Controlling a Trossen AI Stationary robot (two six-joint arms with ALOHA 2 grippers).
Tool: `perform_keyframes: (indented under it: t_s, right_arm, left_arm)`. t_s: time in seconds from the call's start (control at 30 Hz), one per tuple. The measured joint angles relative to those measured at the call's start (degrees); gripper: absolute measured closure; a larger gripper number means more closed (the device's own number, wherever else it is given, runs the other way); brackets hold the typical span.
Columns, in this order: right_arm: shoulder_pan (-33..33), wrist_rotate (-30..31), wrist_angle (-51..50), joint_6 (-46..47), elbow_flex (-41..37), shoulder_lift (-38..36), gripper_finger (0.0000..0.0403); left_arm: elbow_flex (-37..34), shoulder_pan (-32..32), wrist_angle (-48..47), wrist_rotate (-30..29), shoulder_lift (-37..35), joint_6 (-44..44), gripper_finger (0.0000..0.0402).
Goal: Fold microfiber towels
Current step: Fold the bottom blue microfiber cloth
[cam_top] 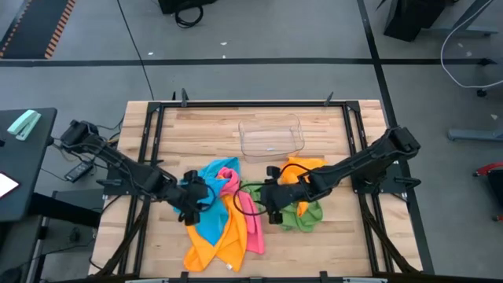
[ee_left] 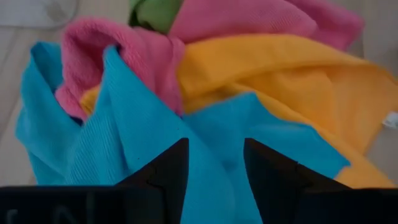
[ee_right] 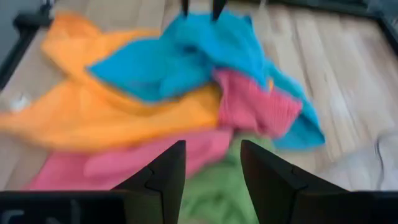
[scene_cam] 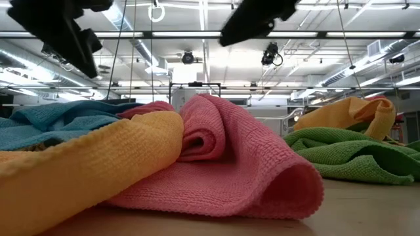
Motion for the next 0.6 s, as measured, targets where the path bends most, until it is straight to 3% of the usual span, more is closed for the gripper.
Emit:
perform_keyframes:
  t_s: [0.33, 0.6]
  right_arm:
    - [-3.8, -7.9, 7.7, -5.7, 3.3, 8.1, 0.0241]
    - [-4.3, -11.4, 7.1, -7.8, 9.7, 14.0, 0.0241]
  left_arm:
    - [0.0, -7.1, -6.1, -1.6, -0.1, -7.4, 0.0266]
    - [0.0, -9.8, -7.7, -1.8, -0.1, -9.1, 0.028]
